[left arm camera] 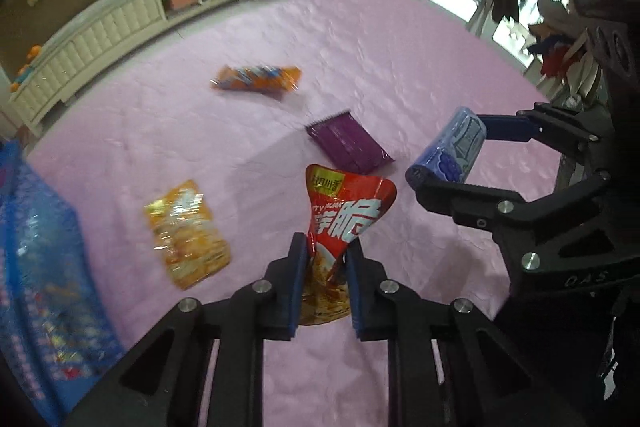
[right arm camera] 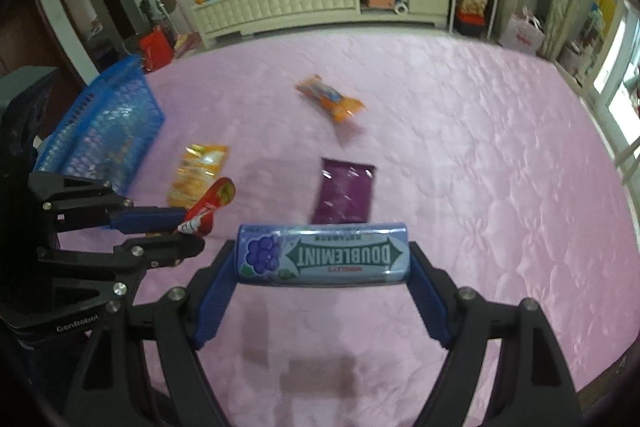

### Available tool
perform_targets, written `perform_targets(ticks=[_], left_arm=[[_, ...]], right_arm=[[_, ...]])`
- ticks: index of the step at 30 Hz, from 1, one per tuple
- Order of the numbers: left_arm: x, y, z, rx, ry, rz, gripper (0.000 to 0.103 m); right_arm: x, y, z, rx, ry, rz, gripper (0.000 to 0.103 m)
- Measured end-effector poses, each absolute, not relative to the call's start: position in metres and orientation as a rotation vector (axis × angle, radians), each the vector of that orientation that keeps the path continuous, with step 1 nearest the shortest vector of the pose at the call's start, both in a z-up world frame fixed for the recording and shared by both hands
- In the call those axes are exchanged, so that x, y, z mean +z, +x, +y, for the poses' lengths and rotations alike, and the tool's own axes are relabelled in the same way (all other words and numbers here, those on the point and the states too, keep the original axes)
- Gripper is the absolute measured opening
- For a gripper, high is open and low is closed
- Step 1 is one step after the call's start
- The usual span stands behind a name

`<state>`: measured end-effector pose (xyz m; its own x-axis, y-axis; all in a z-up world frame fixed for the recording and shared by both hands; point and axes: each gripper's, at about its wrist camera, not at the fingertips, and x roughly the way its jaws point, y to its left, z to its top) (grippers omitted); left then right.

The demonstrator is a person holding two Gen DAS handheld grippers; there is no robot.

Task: Organize snacks
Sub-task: 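Carry the noodle pack and gum tube over the basket with both tools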

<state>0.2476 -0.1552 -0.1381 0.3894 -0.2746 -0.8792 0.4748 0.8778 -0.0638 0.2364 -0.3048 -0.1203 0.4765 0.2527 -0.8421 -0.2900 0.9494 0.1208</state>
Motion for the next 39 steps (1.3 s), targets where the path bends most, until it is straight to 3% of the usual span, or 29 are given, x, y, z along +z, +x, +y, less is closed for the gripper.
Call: perform_targets(ticks=[13, 22, 39], left_arm=[[-0.06, 0.215, -0.05, -0.321, 0.119, 0.896, 0.017], [-0.031, 0.188, 0.036, -0.19, 0.082, 0.872, 0.018], [-0.063, 0.202, 0.132, -0.093, -0.05, 0.946, 0.018]], right_arm=[[-0.045, 0.212, -0.204, 0.501, -0.127, 0.884, 0.083], [-0.032, 0.22, -0.123, 0.622, -0.184, 0.859, 0.083], [-0.063, 0.238, -0.006, 0.789, -0.472, 0.905, 0.083]])
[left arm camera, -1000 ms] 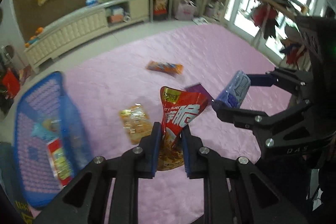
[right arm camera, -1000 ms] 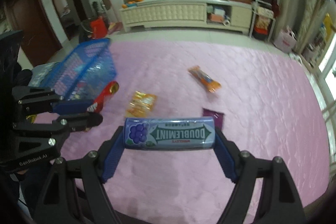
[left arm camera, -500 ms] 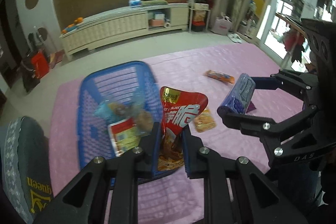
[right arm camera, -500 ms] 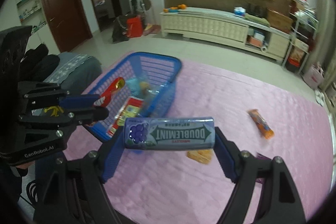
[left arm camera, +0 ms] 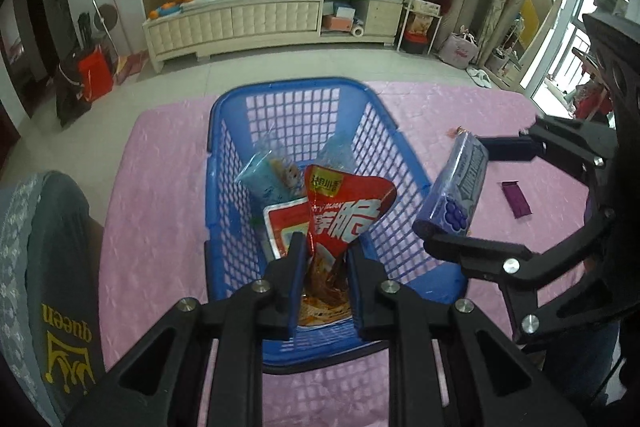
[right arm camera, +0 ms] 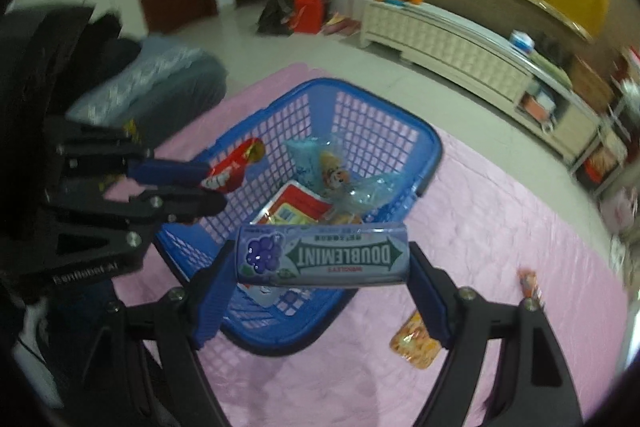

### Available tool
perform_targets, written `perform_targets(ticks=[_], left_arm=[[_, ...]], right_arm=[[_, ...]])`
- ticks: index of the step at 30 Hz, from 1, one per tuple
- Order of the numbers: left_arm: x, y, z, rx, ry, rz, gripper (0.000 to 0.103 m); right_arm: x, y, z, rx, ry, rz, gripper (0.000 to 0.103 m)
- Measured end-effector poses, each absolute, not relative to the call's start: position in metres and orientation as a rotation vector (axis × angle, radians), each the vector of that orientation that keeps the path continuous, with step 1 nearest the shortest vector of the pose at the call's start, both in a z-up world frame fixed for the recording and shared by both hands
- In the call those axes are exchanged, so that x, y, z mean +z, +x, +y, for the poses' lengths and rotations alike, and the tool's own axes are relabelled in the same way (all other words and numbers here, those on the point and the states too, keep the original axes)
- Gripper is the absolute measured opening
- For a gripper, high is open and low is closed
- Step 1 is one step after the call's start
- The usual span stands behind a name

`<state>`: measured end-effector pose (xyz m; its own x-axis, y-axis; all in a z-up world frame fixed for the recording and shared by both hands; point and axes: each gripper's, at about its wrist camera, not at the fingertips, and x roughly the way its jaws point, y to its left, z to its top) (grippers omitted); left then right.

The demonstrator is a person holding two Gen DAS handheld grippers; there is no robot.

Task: Organize snacks
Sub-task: 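Carry the noodle pack and gum tube over the basket with both tools, then open the right tool to drop the gum while the left tool releases the noodle pack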

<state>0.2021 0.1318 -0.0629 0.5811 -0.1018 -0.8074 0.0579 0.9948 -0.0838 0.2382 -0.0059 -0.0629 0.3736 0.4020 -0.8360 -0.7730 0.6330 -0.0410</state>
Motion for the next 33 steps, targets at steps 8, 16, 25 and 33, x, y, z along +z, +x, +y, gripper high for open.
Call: perform_targets(ticks=[8, 16, 25, 33], left_arm=[[-0.08, 0.204, 0.14, -0.116, -0.087, 0.985, 0.019], [-0.085, 0.209, 0.133, -0.141, -0.098, 1.005, 0.019], [-0.081, 0.207, 0.122, -0.148, -0.073, 1.005, 0.019], [-0.077, 0.208, 0.121, -0.132, -0.041, 1.0, 0.019]], right_arm=[[-0.087, 0.247, 0.015, 0.902, -0.63, 0.957, 0.083], [-0.088, 0.25, 0.013, 0.913, -0.678, 0.952, 0.085], [-0.088, 0.254, -0.006, 0.82, -0.627, 0.966, 0.091], [-0.088, 0.258, -0.011, 0.773, -0.573, 0.984, 0.091]])
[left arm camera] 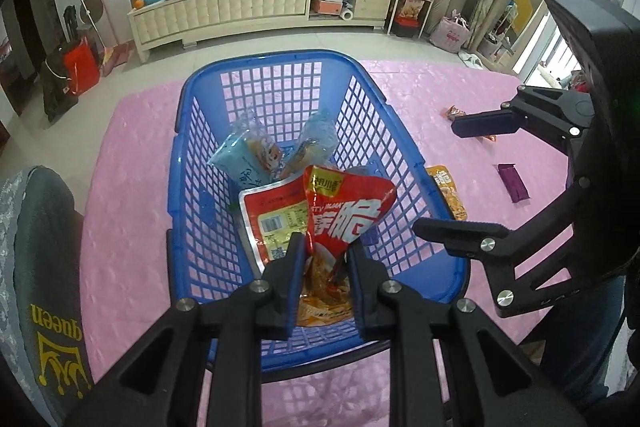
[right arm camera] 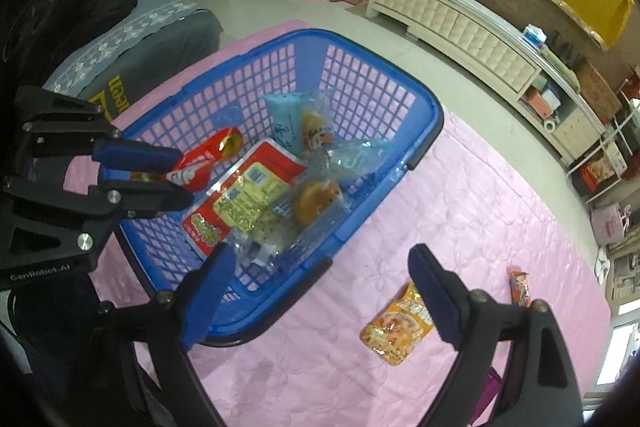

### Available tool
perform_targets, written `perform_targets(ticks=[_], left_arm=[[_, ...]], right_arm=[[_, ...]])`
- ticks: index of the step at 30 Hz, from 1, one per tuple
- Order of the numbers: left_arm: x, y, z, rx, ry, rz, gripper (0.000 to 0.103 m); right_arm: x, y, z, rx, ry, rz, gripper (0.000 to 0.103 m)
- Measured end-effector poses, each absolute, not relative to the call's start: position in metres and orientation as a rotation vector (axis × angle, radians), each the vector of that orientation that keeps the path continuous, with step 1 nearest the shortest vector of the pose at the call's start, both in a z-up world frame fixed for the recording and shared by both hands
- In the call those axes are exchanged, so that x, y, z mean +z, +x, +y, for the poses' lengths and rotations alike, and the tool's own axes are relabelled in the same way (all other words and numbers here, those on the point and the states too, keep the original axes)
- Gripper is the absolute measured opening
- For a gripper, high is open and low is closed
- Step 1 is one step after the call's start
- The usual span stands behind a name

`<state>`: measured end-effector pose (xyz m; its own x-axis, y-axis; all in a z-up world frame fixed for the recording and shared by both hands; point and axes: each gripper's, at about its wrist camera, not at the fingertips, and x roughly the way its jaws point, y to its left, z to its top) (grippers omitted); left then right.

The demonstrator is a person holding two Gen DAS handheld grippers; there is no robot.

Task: Organize snacks
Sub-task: 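Open the right tool to drop the gum while the left tool releases the noodle pack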

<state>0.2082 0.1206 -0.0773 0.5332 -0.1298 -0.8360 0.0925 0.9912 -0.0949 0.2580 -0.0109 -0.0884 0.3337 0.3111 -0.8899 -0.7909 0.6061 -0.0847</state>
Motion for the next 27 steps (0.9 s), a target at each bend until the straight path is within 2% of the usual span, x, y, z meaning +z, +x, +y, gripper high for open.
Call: perform_targets(ticks=[11, 14, 15, 16, 18, 27], left_arm=[[-0.08, 0.222, 0.139, -0.104, -0.026, 1.001, 0.026], [-0.087, 0.224, 0.143, -0.078, -0.013, 1.012, 0.036], [-0.089, 0.225, 0.144, -0.073, -0.006, 1.015, 0.045], [-0.09, 0.224, 0.145, -0.07, -0.003, 1.013, 0.047], [-0.09, 0.222, 0.145, -0.064, 0.002, 1.004, 0.063], [-0.071, 0.205, 0.138, -0.061, 0.02, 0.971, 0.068]], right_arm=[[-0.088, 0.27, -0.001, 0.789, -0.514, 0.977, 0.091], [-0.091, 0.27, 0.004, 0.801, -0.511, 0.975, 0.091], [-0.092, 0.27, 0.005, 0.807, -0.509, 0.972, 0.091], [-0.092, 0.269, 0.006, 0.818, -0.505, 0.966, 0.091], [-0.092, 0.266, 0.008, 0.826, -0.512, 0.956, 0.091], [-0.081, 0.254, -0.001, 0.819, -0.507, 0.949, 0.091]])
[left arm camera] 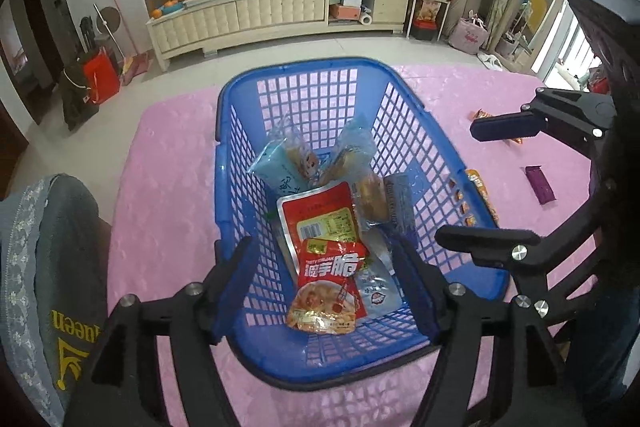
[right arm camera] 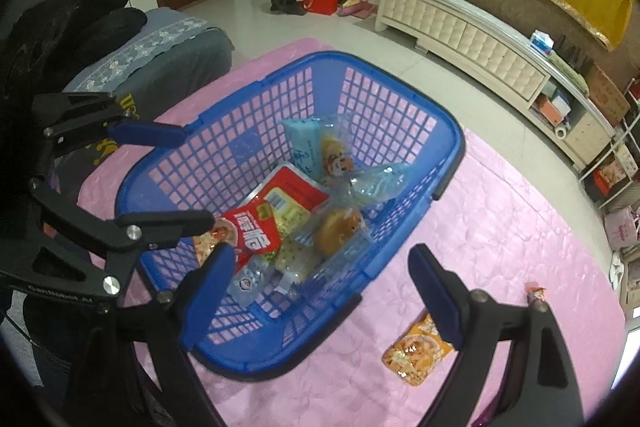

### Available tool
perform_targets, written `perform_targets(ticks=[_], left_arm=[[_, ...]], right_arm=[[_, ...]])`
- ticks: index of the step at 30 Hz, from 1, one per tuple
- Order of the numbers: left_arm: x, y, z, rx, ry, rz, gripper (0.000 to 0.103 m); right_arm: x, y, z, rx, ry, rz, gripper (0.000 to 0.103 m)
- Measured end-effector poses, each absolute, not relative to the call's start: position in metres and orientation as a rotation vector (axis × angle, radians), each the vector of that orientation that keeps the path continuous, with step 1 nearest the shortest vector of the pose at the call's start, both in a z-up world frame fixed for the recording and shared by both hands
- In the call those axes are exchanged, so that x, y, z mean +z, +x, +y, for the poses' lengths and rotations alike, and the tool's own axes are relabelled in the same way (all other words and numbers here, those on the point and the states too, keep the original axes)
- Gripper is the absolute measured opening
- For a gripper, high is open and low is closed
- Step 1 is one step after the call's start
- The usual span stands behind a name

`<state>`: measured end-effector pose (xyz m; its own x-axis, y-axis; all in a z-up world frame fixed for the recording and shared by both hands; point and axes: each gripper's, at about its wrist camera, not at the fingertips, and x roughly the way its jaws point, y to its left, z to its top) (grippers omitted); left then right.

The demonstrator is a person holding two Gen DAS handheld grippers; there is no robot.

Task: Organize snacks
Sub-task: 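Open the right tool to drop the gum while the left tool releases the noodle pack, then move both tools back toward the yellow pack and purple wrapper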

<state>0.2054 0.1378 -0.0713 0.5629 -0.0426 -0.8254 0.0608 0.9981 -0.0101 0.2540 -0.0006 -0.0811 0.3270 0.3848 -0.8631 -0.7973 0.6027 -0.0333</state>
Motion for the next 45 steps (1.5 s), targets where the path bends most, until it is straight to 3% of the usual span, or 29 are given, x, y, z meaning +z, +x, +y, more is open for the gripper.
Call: perform_targets(ticks=[8, 28, 45], left_arm=[[-0.04, 0.176, 0.113, -0.091, 0.059, 0.901, 0.075], [0.005, 0.15, 0.002, -0.21, 0.195, 0.802, 0.08], [-0.043, 0.207, -0.083, -0.278, 0.234, 0.901, 0.081]], right_arm=[[-0.053, 0.238, -0.027, 0.785, -0.463, 0.914, 0.091], [-0.007, 0.199, -0.132, 0.679, -0.319, 0.862, 0.091], [-0.052, 0.232, -0.23, 0.526, -0.214, 0.943, 0.091]])
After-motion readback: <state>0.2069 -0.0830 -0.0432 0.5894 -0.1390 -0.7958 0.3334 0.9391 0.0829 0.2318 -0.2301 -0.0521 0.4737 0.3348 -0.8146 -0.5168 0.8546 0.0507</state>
